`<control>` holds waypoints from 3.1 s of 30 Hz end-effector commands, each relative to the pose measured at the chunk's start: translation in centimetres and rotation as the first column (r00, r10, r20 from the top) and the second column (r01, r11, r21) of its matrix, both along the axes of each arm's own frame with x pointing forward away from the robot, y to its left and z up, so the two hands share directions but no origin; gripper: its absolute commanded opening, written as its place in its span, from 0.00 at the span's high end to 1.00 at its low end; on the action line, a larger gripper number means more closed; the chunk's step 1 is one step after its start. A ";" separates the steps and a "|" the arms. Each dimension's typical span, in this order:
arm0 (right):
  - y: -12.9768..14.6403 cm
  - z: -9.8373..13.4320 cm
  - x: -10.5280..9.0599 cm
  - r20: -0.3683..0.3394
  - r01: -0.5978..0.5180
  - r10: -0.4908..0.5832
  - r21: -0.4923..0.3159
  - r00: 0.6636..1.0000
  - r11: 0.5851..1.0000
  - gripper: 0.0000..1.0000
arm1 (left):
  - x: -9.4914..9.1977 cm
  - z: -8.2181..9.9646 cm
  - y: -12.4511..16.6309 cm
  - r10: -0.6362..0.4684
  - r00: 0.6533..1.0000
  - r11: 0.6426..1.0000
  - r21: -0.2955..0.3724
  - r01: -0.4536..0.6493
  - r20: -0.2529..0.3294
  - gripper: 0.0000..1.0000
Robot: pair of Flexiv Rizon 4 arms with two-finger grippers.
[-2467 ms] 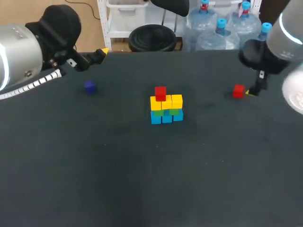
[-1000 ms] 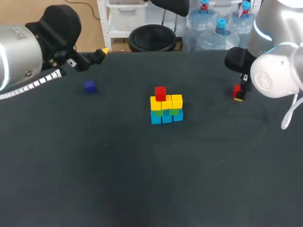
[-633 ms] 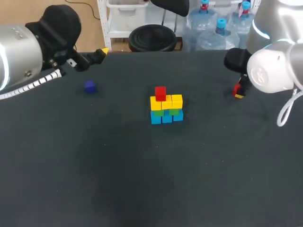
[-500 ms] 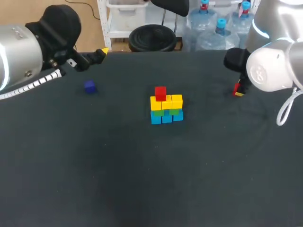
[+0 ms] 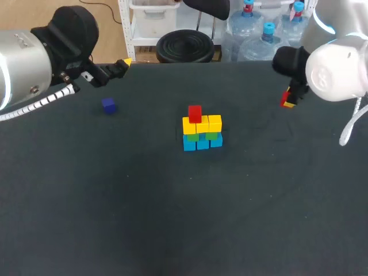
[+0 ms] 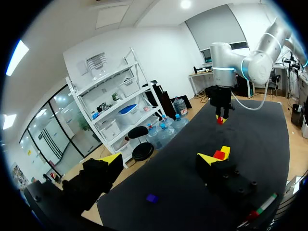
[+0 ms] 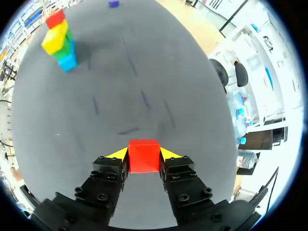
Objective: Place the blue cubes, place green cubes on the blue cubes, place the yellow cubes on the green cubes, then place the red cubes on the yellow cubes, and place purple cube on the red cubes.
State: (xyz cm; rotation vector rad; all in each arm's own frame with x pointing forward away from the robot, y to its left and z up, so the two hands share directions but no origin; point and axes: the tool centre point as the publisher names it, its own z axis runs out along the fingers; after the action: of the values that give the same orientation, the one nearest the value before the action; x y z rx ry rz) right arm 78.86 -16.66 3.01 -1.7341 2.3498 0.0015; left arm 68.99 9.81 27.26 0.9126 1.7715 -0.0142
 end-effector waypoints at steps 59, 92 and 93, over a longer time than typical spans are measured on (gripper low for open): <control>12.6 8.1 -7.3 0.008 -0.331 0.331 0.002 0.944 0.944 1.00 | 0.2 0.1 0.2 -0.012 1.000 1.000 -0.001 0.012 -0.006 0.00; 20.5 6.1 -9.1 -0.071 -0.490 0.492 0.047 0.868 0.871 1.00 | 0.2 0.1 0.2 -0.012 1.000 1.000 -0.001 0.012 -0.006 0.00; 20.5 6.1 -9.2 -0.072 -0.491 0.493 0.047 0.867 0.870 1.00 | 0.2 0.1 0.2 -0.012 1.000 1.000 -0.001 0.012 -0.006 0.00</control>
State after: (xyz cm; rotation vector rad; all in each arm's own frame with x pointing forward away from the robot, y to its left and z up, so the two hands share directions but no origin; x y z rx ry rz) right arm 69.46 3.59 9.19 -2.3022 1.8703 0.1852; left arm 68.98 9.81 27.26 0.9125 1.7715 -0.0143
